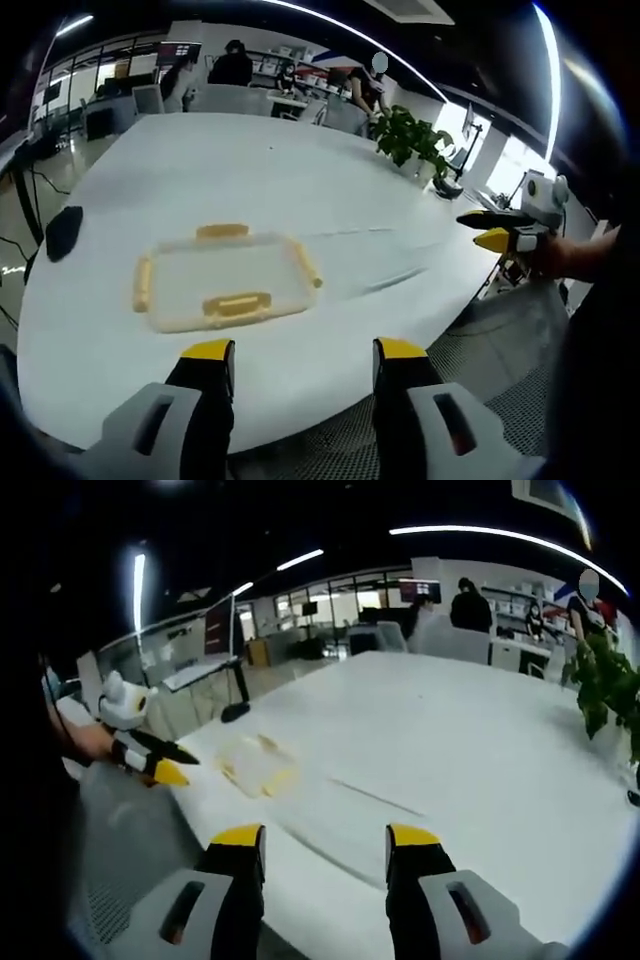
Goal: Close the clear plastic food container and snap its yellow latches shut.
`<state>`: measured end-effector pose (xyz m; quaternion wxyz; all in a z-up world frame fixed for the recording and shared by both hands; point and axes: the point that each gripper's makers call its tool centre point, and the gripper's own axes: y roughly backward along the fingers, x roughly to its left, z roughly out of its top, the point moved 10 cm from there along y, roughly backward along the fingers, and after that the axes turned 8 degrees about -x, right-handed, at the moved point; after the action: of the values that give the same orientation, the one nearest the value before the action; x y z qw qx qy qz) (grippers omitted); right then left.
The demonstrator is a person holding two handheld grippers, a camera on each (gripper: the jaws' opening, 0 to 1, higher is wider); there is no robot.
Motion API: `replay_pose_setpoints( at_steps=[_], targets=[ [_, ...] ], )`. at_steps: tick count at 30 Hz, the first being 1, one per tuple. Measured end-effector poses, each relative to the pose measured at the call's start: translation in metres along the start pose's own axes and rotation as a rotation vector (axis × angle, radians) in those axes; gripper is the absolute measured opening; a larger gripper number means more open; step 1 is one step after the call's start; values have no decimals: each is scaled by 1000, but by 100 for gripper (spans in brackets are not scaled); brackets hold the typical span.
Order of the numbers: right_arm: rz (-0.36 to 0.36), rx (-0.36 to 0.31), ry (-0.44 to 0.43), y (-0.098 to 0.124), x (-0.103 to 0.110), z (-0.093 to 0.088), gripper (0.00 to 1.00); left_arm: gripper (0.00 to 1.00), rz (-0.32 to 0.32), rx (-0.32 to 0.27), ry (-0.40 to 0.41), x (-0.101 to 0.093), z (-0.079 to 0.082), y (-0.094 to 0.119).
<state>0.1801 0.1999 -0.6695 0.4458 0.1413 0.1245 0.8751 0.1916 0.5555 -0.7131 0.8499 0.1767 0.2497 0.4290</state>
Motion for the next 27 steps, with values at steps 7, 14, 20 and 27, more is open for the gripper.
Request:
replay_pose_setpoints(
  at_steps=[7, 14, 20, 27],
  targets=[
    [10, -39, -25, -7, 12, 12, 48, 61, -14, -17, 18, 2, 2, -1],
    [27, -50, -39, -18, 20, 12, 52, 67, -32, -21, -10, 8, 6, -4],
    [41, -63, -53, -28, 26, 14, 59, 75, -47, -20, -19, 16, 7, -5],
    [76, -57, -53, -42, 35, 17, 62, 79, -43, -22, -16, 27, 11, -1]
  ],
)
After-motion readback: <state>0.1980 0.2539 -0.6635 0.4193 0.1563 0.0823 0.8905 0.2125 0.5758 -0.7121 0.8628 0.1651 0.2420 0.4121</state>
